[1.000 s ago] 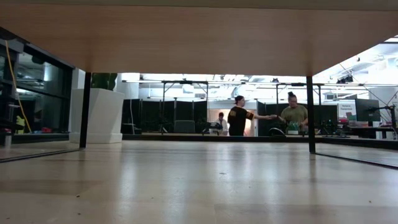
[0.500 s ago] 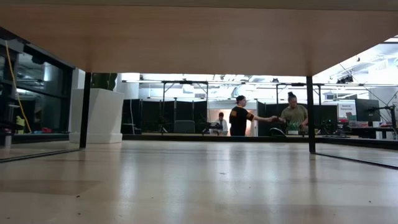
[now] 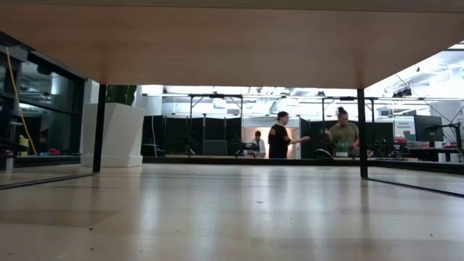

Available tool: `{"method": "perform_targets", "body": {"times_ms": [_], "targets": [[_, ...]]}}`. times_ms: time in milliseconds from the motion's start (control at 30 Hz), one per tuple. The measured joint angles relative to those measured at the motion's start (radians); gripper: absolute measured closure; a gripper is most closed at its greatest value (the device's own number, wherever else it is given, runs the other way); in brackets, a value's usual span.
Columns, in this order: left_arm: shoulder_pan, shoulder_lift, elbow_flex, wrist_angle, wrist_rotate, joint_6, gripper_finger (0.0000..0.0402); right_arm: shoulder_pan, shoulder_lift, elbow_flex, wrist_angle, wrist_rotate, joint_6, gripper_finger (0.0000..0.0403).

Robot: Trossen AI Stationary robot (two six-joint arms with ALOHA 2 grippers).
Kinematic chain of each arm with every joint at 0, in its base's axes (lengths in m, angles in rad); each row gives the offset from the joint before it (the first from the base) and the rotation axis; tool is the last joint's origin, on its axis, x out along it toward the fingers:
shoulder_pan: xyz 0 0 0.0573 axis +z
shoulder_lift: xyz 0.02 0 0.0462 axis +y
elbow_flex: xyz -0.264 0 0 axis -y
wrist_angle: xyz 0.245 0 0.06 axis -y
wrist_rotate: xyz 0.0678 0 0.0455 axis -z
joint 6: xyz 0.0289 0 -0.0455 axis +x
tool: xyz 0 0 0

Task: Place and stack plates onto a shelf
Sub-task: Stack the blue transparent plate on top of the blue transparent plate

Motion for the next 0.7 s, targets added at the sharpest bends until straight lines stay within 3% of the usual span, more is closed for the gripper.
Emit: {"method": "perform_targets", "body": {"times_ms": [700], "targets": [[0.0, 0.0, 0.0, 0.0, 0.0, 0.0, 0.0266, -0.08, 0.0, 0.0, 0.0, -0.14, 0.001, 0.0403]]}}
